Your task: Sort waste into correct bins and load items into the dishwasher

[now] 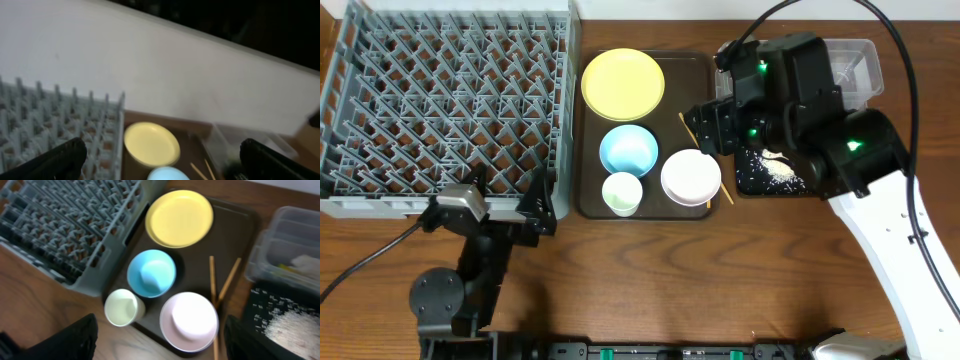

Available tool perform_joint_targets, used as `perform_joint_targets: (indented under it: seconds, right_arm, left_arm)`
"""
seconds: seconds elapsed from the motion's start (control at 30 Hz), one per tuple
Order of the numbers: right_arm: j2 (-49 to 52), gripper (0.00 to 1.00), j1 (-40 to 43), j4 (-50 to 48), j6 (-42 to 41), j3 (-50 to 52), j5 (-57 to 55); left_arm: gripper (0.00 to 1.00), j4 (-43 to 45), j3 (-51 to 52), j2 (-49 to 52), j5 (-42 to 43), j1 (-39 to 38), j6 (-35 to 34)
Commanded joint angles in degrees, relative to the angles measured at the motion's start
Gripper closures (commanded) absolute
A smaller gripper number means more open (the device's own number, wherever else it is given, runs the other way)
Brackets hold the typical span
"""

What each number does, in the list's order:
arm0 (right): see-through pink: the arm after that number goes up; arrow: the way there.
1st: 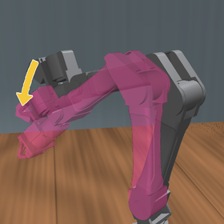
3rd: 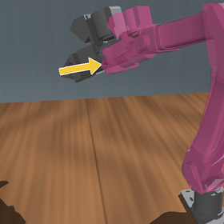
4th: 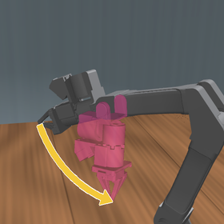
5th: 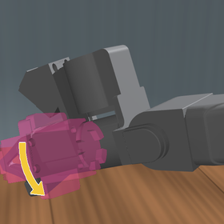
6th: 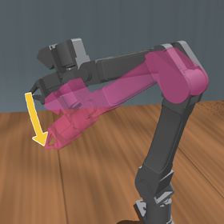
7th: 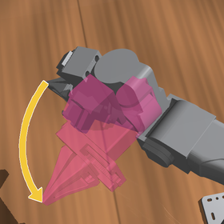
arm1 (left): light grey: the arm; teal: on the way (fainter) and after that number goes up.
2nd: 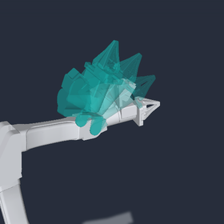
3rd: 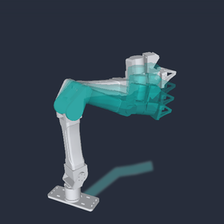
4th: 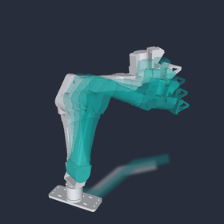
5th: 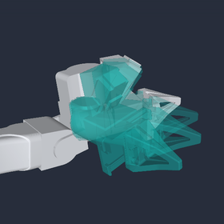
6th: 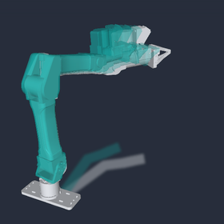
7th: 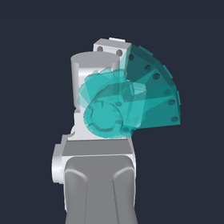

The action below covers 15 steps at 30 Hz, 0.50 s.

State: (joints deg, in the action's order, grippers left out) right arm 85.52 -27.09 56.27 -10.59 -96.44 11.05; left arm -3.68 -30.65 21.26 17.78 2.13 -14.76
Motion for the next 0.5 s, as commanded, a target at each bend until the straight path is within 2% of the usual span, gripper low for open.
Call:
perform_joint_targets:
  seconds: [0.0,0.1,0.3,0.47]
  right_arm:
    - [3.63,0.24,-3.02,-0.87,-1.84,-0.39,2.84]
    - [6.21,0.26,-4.72,-1.46,-3.61,-0.39,2.51]
    - [12.33,0.31,-7.08,-1.2,-7.85,-0.39,2.54]
    - [18.45,0.39,-9.49,-1.68,-10.51,-0.39,2.54]
  left_arm:
    - [0.0,-4.17,-7.17,4.59,4.24,-0.22,0.59]
    - [0.0,-10.45,-14.49,10.88,5.9,-0.22,3.45]
    - [0.0,-25.09,-29.79,21.42,5.81,-0.22,4.04]
    - [0.0,-28.41,-33.86,23.3,5.81,-0.22,4.02]
